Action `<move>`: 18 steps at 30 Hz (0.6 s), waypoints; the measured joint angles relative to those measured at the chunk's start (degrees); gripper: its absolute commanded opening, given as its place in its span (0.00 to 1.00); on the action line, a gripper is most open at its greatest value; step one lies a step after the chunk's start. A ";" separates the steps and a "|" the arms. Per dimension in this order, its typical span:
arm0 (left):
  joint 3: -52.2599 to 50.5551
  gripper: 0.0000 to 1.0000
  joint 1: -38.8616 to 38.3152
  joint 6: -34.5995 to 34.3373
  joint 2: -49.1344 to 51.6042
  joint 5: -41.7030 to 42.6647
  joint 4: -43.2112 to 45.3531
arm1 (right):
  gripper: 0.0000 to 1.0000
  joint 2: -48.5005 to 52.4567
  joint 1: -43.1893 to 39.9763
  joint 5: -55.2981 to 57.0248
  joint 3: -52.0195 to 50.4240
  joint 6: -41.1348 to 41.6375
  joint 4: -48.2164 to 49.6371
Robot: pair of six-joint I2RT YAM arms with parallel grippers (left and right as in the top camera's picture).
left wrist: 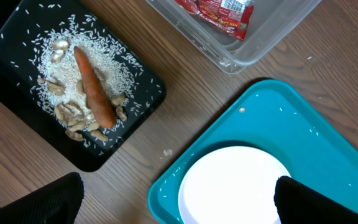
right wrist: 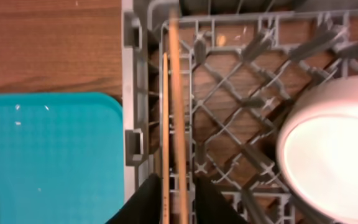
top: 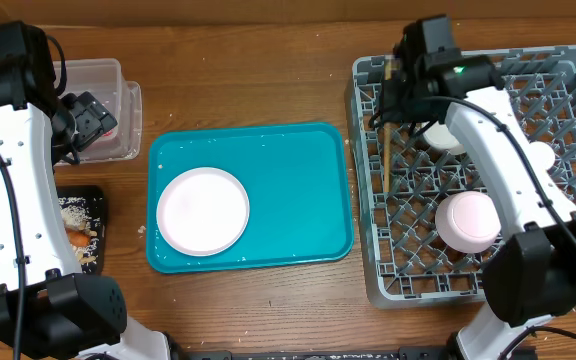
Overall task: Sort waste into correct bins and load items into the dishwasher
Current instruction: 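Carry the second chopstick into the rack's left edge and release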
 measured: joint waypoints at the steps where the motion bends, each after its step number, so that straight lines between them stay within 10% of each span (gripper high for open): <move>1: 0.00 1.00 0.00 0.00 0.00 -0.02 0.02 | 0.38 0.09 -0.02 -0.39 -0.46 -0.24 0.48; 12: 0.00 1.00 0.00 0.00 0.00 -0.02 0.02 | 0.51 0.20 0.13 -7.72 -0.94 0.96 -3.56; 18: 0.00 1.00 0.00 0.00 0.00 -0.02 0.02 | 0.99 -3.08 2.21 -14.84 -0.70 3.10 -4.11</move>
